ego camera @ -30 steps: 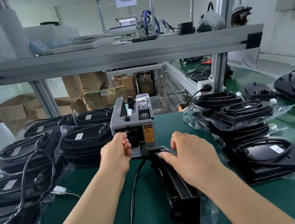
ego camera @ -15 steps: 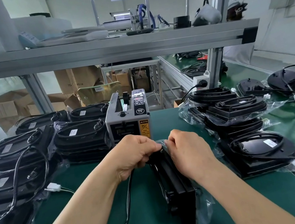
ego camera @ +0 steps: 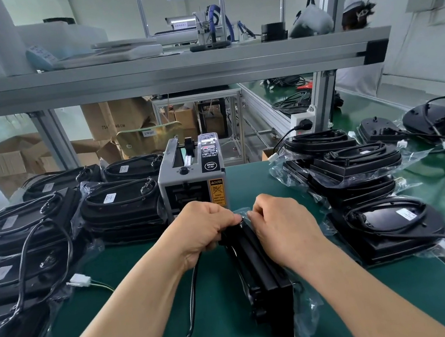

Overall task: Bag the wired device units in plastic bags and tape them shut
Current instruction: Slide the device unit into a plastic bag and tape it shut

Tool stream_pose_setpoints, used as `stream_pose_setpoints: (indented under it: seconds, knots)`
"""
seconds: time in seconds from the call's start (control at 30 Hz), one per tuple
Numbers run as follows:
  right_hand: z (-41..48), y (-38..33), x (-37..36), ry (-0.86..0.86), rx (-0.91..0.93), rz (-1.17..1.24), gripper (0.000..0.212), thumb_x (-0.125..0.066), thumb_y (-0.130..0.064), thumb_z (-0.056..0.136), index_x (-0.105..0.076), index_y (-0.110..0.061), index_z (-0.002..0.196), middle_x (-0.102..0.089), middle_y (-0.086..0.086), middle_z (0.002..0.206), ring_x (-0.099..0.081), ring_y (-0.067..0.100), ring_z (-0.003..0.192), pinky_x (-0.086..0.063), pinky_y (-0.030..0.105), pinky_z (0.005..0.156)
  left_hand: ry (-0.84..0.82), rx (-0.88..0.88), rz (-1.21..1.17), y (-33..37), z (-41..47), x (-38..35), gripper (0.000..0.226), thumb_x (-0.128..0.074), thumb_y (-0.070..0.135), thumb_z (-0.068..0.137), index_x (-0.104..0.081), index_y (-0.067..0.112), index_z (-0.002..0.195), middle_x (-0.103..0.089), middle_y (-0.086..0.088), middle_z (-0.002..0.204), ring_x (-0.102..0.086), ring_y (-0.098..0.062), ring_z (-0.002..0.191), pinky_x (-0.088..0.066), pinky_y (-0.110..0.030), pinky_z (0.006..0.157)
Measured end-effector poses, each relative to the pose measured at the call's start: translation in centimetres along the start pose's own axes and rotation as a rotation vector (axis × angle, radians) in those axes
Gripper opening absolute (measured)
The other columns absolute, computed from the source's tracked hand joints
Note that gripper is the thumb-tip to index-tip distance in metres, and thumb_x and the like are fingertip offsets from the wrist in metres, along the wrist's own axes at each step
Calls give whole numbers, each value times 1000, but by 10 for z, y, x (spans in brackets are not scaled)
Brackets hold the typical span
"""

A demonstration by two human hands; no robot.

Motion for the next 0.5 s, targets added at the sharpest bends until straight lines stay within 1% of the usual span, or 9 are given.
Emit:
stream_pose_setpoints:
  seconds: [0.07,0.17,0.27,0.4,0.5]
  knots:
    - [0,-1,0,1,7,5,21,-45,-38,102,-49,-24,87,-42,-12,66,-42,15,61,-26,28,48,17,-3,-1,-1,1,0,25,-72,10,85,-63,14,62,-42,8,43,-31,-6,38,-24,-22,45]
    - [0,-1,0,2,14,6,21,-45,-38,102,-49,-24,87,-43,-12,66,-43,15,62,-27,29,49,50,-13,-5,-2,2,1,22,-73,10,85,-65,12,64,-44,8,41,-32,-6,37,-25,-21,44]
    - [0,-1,0,2,19,6,21,-45,-38,102,-49,-24,87,-43,-11,66,-45,17,64,-29,31,51,68,-26,-23,-3,2,2,21,-74,10,83,-65,11,65,-46,7,43,-32,-7,39,-25,-21,45]
    - [0,-1,-1,1,22,6,21,-45,-38,102,-50,-23,88,-44,-11,67,-48,20,69,-32,32,57,80,-76,-15,-1,3,2,24,-74,6,83,-62,9,62,-50,9,42,-39,-1,33,-32,-11,37]
    - [0,-1,0,8,20,6,20,-46,-37,102,-51,-23,89,-46,-10,69,-48,20,69,-33,32,58,111,-124,25,0,3,3,22,-76,9,82,-63,11,64,-51,13,44,-42,2,36,-34,-9,39]
Point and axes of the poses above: each hand's wrist, its own z-axis towards the middle knuckle, its own x-axis out of the back of the hand, y = z × x, the point moved 10 cm from there along z, towards the middle knuckle
